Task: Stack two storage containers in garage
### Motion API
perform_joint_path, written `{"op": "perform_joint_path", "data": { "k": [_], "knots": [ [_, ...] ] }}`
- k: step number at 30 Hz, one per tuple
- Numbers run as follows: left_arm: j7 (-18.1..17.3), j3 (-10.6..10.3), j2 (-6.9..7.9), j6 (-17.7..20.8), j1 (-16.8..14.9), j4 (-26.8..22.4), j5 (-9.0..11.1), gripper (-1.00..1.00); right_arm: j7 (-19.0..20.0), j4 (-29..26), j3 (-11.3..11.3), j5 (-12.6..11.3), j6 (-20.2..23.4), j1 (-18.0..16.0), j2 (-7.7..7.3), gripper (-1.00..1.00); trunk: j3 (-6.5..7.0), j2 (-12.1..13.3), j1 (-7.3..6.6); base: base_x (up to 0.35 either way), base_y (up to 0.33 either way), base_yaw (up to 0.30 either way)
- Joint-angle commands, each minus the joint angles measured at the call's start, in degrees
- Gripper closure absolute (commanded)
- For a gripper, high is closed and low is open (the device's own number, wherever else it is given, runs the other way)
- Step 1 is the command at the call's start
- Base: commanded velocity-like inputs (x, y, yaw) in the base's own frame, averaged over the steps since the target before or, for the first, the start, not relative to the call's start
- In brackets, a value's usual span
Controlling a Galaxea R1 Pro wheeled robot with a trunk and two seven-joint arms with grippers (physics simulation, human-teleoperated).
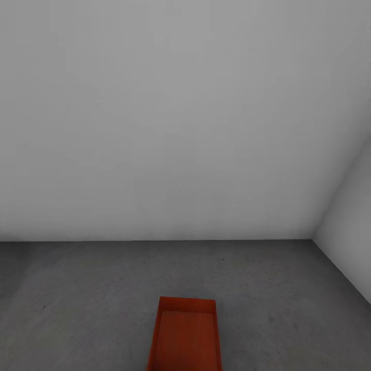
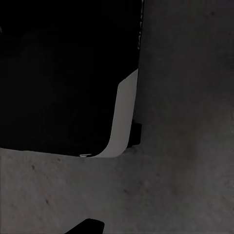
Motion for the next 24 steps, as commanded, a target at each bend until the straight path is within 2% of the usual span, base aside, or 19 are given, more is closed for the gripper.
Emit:
{"op": "perform_joint_path", "data": {
  "k": [1, 4, 9, 24],
  "knots": [
    [0.1, -0.1, -0.47, 0.2, 0.1, 0.1, 0.3, -1.00, -0.1, 0.2, 0.5, -0.6, -0.4, -0.1, 0.04, -1.00, 0.03, 0.0, 0.00, 0.000, 0.000, 0.000],
    [0.1, -0.1, -1.16, 0.1, 1.6, 0.2, 0.4, -1.00, -0.1, 0.2, 0.5, -0.6, -0.4, -0.1, 0.04, -1.00, 0.31, 0.0, 0.00, 0.000, 0.000, 0.000],
    [0.1, -0.1, -1.44, 0.0, 3.4, 0.2, 0.4, -1.00, -0.1, 0.2, 0.5, -0.6, -0.3, -0.1, 0.04, -1.00, 0.77, 0.0, 0.00, 0.000, 0.000, 0.000],
    [0.0, -0.1, -1.38, 0.0, 4.9, 0.3, 0.4, -1.00, -0.1, 0.2, 0.4, -0.6, -0.4, -0.1, -0.04, -1.00, 2.15, 0.0, 0.00, 0.000, 0.000, 0.000]
  ]
}}
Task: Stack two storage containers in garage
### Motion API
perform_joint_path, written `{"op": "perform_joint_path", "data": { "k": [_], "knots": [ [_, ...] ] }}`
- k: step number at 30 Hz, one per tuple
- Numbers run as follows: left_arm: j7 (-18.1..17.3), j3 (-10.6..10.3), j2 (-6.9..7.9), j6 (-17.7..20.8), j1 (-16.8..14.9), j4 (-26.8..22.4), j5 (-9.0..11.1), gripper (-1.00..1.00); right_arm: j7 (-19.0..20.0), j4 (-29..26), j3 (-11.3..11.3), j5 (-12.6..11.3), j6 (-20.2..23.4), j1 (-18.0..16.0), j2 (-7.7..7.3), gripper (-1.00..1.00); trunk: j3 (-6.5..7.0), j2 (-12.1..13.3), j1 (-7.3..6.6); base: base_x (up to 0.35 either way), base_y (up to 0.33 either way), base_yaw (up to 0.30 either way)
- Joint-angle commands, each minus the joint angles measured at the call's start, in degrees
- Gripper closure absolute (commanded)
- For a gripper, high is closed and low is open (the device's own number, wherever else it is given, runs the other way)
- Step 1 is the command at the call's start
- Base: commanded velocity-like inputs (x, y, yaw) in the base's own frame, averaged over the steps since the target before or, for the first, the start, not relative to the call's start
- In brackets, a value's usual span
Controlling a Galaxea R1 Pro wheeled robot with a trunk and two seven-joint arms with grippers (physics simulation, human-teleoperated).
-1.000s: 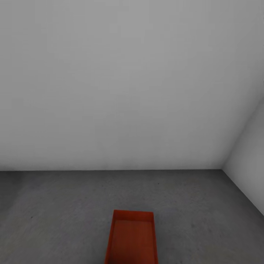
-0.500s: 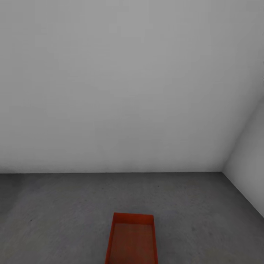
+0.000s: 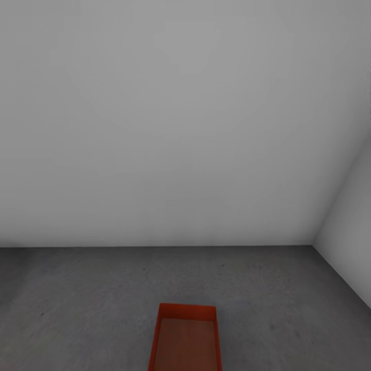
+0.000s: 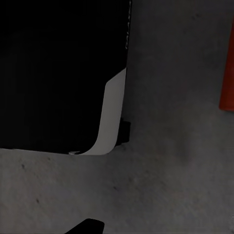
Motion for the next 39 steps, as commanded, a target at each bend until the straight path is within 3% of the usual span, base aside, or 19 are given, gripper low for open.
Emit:
{"op": "perform_joint_path", "data": {
  "k": [1, 15, 29, 39],
  "knots": [
    [0.2, -0.1, -0.02, 0.1, 0.0, 0.0, 0.2, -1.00, -0.1, 0.2, 0.5, -0.6, -0.4, -0.1, 0.04, -1.00, 0.03, 0.0, 0.00, 0.000, 0.000, 0.000],
    [0.2, -0.1, -0.23, 0.1, 0.1, 0.0, 0.2, -1.00, -0.1, 0.2, 0.5, -0.7, -0.6, -0.1, -0.14, -1.00, 1.14, 0.0, 0.00, -0.026, 0.000, 0.000],
    [0.2, -0.1, -0.78, 0.2, 0.2, 0.0, 0.3, -1.00, -0.1, 0.1, 0.6, -0.4, -0.6, -0.1, -0.45, -1.00, 1.20, 0.0, 0.00, -0.322, 0.000, 0.000],
    [0.2, -0.1, -0.83, 0.1, 0.4, 0.0, 0.3, -1.00, -0.1, 0.1, 0.6, 2.6, -0.5, -0.1, -0.37, -1.00, 1.20, 0.0, 0.00, -0.346, 0.000, 0.000]
  ]
}}
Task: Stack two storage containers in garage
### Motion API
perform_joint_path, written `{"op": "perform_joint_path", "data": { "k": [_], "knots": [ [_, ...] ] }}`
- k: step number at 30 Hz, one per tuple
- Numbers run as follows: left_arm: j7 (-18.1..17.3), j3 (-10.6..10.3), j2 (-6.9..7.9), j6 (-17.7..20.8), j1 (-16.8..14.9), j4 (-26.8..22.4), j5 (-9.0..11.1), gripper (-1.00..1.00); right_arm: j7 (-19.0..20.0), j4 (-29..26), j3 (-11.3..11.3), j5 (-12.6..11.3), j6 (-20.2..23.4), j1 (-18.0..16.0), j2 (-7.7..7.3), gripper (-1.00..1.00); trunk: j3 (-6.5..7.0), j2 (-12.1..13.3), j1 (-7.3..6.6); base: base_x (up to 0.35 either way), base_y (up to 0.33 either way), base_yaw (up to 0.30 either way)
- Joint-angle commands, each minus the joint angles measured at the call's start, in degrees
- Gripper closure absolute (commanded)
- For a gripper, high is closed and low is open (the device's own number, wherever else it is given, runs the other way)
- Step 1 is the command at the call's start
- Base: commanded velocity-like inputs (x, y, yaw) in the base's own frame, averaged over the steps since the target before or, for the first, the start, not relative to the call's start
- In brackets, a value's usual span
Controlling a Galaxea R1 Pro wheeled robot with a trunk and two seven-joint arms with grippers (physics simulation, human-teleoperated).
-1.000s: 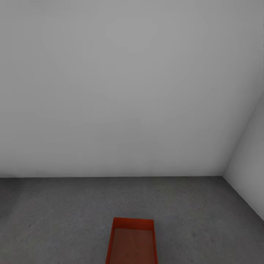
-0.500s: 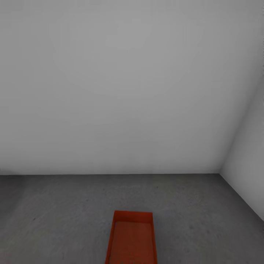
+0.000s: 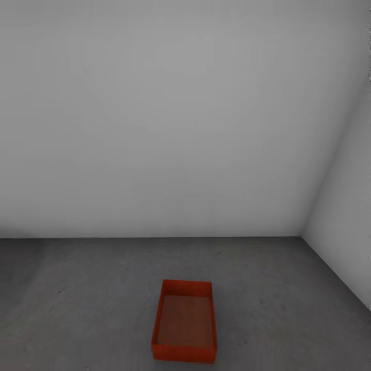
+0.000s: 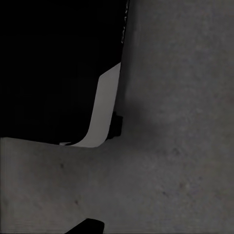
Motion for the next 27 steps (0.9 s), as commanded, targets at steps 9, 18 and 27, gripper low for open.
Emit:
{"op": "perform_joint_path", "data": {
  "k": [9, 18, 27],
  "knots": [
    [0.2, -0.2, -0.01, 0.0, 0.6, 0.0, 0.1, -1.00, -0.1, 0.3, 0.4, -0.7, -0.5, -0.1, 0.66, -1.00, -0.03, -0.1, -0.03, -0.346, 0.000, 0.000],
    [0.2, -0.2, -0.01, 0.0, 0.7, 0.0, 0.1, -1.00, 0.0, 0.3, 0.4, -0.9, -0.5, -0.1, 0.70, -1.00, 0.65, -0.1, -0.03, -0.346, 0.000, 0.000],
    [0.2, -0.1, -0.01, -2.3, 0.8, 0.0, 0.1, -1.00, -0.1, 0.3, 0.3, -1.0, -0.6, 0.4, 0.54, -1.00, 1.46, -0.1, -0.03, -0.346, 0.000, 0.000]
  ]
}}
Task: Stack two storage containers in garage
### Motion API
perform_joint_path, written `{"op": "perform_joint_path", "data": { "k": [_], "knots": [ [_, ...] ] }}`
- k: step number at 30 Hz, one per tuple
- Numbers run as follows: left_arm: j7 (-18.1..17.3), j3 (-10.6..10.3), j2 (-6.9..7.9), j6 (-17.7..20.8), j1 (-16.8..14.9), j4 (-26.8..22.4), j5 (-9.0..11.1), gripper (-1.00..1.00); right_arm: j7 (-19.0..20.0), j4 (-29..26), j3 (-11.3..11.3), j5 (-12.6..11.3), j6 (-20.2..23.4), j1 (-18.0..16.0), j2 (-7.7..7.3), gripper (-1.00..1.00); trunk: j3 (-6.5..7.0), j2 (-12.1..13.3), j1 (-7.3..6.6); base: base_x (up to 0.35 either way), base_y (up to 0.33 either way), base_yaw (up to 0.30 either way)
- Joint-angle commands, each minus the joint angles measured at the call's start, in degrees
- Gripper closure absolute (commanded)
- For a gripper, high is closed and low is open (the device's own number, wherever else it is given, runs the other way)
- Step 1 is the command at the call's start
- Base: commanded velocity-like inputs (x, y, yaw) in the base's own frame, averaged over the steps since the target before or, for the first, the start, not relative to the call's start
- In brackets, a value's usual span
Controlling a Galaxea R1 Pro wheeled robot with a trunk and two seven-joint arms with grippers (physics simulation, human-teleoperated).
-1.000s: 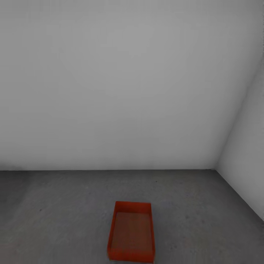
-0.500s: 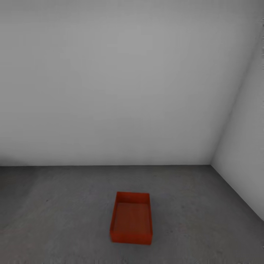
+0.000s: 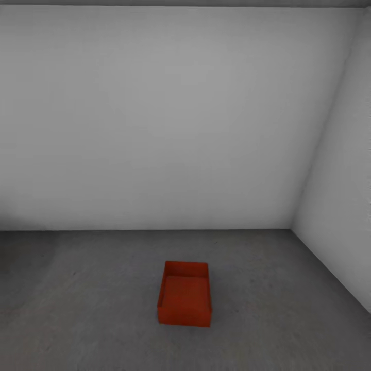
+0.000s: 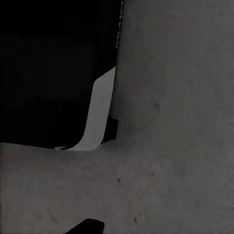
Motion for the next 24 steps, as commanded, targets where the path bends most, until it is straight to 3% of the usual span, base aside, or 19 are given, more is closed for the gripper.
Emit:
{"op": "perform_joint_path", "data": {
  "k": [1, 8, 15, 24],
  "knots": [
    [0.2, -0.1, -0.02, -0.2, 0.0, 0.0, 0.3, -1.00, -0.1, 0.2, 0.5, -0.6, -0.4, -0.1, 0.09, -1.00, 0.02, -0.1, -0.03, -0.346, 0.000, 0.000],
    [0.2, -0.1, -0.02, 0.3, 0.0, 0.0, 0.3, -1.00, -0.1, 0.2, 0.5, -0.5, -0.5, 0.7, 0.08, -1.00, 0.52, -0.1, -0.03, -0.316, 0.019, 0.000],
    [0.2, -0.1, 0.03, 0.3, 0.0, 0.0, 0.3, -1.00, -0.1, 0.2, 0.4, -0.7, -0.7, 1.5, 0.08, -1.00, 0.61, -0.1, -0.03, -0.101, 0.047, -0.014],
    [0.2, -0.1, 0.07, 0.2, 0.0, 0.0, 0.3, -1.00, -0.2, 0.2, 0.2, -0.8, -0.9, 1.5, -0.12, -1.00, 0.83, -0.1, -0.03, -0.008, 0.004, -0.238]
  ]
}}
